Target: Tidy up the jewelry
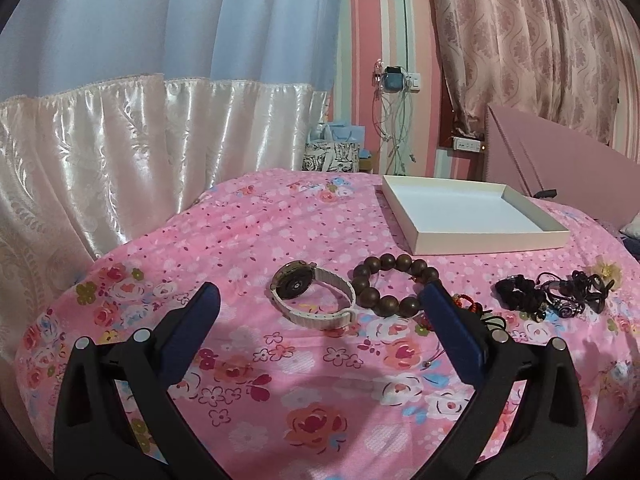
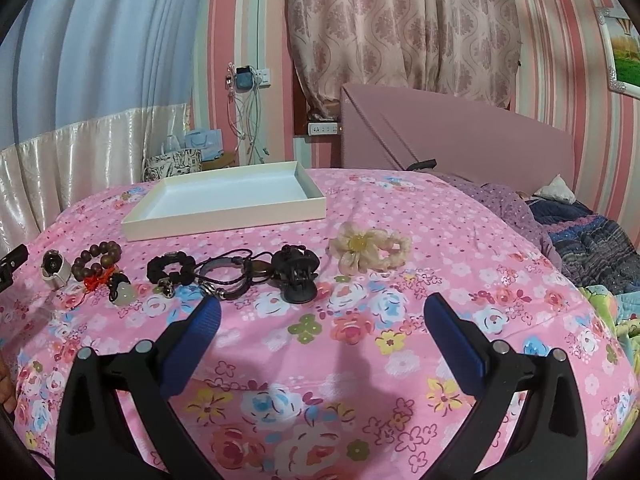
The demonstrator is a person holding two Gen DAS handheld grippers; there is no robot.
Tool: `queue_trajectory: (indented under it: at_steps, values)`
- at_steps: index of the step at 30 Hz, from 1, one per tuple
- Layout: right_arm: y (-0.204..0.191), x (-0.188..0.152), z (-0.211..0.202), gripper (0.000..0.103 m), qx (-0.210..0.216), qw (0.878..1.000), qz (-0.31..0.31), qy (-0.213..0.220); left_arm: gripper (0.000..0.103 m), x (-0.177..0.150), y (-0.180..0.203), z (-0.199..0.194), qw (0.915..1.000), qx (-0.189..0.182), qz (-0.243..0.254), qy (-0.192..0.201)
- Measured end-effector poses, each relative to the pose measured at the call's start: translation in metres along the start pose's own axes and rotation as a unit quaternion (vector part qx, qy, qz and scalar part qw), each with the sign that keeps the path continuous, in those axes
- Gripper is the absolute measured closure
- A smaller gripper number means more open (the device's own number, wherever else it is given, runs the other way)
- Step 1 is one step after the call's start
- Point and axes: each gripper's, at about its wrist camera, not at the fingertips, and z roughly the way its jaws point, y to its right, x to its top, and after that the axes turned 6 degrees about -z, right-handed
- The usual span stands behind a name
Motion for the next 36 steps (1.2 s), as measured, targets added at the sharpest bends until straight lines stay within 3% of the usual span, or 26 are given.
queue_trajectory:
  at_steps: [36]
  values:
    - [0.0020,0.0016,0.0002,0.002,-0.004,1.000,0.003,-0.005,0.003,-0.0009,0.0028,-0.0005,0.9999,0.004,0.014,0.001]
